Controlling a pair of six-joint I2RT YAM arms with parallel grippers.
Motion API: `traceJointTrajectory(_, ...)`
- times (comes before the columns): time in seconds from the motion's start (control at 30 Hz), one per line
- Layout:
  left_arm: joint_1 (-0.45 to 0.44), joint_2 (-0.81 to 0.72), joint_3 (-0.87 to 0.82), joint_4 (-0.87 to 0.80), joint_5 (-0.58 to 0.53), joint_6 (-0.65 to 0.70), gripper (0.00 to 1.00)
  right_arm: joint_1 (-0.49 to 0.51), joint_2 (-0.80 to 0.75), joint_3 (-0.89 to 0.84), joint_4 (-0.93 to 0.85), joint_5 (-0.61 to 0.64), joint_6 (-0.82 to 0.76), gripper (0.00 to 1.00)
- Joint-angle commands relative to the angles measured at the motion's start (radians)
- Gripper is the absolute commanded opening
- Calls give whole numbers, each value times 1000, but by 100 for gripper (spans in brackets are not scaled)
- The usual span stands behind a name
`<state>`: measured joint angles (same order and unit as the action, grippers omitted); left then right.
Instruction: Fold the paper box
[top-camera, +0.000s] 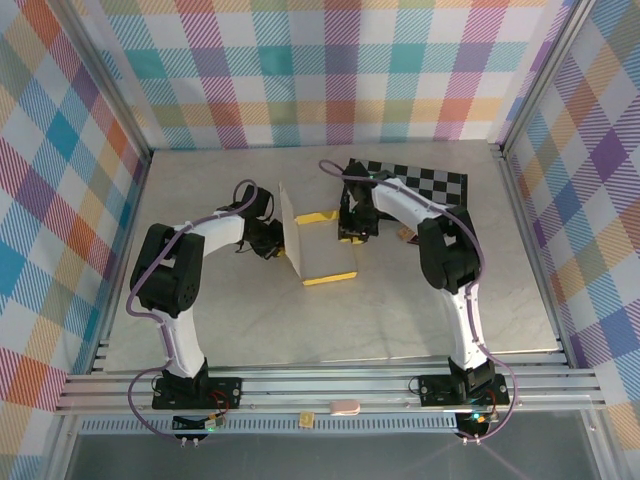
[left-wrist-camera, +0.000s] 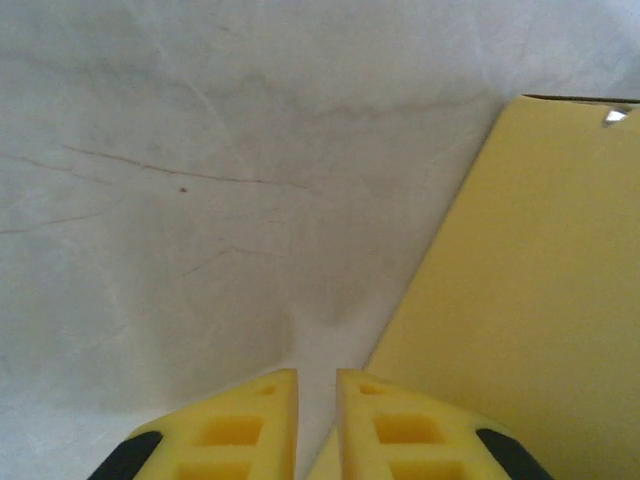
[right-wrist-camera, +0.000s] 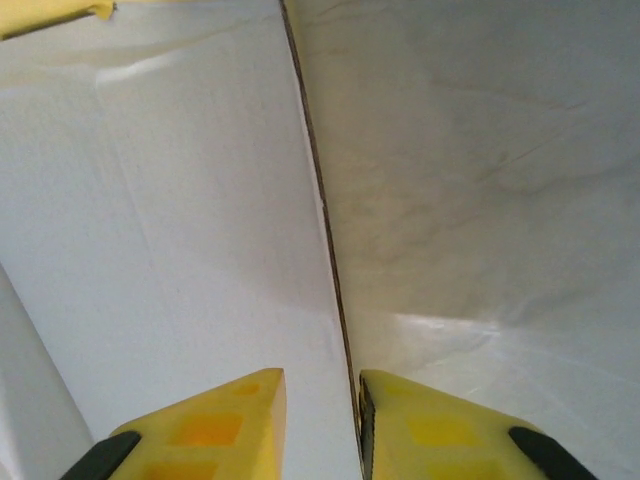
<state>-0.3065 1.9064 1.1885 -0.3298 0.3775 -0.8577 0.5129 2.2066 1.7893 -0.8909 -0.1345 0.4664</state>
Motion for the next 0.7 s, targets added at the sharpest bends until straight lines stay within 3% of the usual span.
traceJointTrajectory(0.0, -3, 14, 5, 38, 40, -21, 16, 31, 16, 22, -1, -34, 57, 24)
traceJointTrajectory(0.37, 4, 5, 4, 81, 65, -27, 14, 74, 37, 43, -9, -53, 235, 21)
traceJointTrajectory(0.67, 35, 45, 85, 88, 148, -18, 21, 136, -136, -241, 81, -20, 724, 22)
